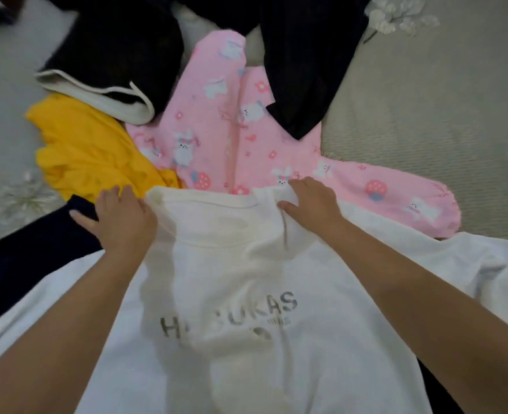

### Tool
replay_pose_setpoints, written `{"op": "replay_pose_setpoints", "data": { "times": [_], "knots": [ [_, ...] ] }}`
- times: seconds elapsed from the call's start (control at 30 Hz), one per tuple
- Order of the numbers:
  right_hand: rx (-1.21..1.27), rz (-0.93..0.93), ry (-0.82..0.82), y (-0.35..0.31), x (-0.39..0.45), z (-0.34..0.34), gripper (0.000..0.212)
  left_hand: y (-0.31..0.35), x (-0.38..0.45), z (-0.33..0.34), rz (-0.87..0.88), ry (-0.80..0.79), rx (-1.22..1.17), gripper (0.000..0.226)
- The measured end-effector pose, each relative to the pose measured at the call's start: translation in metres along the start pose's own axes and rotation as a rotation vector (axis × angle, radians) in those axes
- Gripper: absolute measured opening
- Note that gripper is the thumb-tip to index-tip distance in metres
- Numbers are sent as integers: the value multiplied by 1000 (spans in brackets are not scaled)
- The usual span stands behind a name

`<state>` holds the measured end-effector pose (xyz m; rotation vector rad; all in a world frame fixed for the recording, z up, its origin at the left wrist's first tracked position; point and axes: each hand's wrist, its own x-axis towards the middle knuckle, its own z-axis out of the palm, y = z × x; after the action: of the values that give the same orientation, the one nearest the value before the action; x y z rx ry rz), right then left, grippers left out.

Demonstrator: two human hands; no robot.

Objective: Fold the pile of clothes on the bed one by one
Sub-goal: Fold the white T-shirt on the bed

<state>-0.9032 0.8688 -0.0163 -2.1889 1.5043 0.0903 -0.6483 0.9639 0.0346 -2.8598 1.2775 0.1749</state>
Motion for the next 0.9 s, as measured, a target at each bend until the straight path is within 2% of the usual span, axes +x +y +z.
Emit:
{"op": "replay_pose_setpoints", "data": {
  "times": [0.03,0.07,0.17,0.27,0.4,0.47,0.57,0.67,0.73,0.8,0.9],
  "knots": [
    [3,-1,5,0,5,0,26,-11,14,-1,-61,-91,56,33],
    [29,-14,9,2,7,-1,26,-20,25,0,-102,-207,81,33],
    [232,-14,82,12,8,-9,26,-36,42,13,-75,-445,-175,27],
    [402,37,191,24,10,-23,24,-39,50,23,-53,-438,-280,26],
    [206,-3,98,26,22,-25,25,-44,52,37,-40,-472,-421,33],
    [-16,24,99,25,28,-19,29,-49,46,41,13,-431,-468,29],
    [-325,-2,207,20,32,-12,33,-56,44,34,98,-212,-441,29],
    [-252,-93,480,20,34,-11,41,-58,56,20,171,54,-393,27],
    [-260,-188,657,22,37,-10,39,-55,70,12,193,166,-301,29],
    [-274,-205,686,23,41,-10,35,-49,85,9,190,188,-268,31],
    [-300,-207,684,31,51,-1,35,-40,109,20,140,86,-247,36]
  ]
}}
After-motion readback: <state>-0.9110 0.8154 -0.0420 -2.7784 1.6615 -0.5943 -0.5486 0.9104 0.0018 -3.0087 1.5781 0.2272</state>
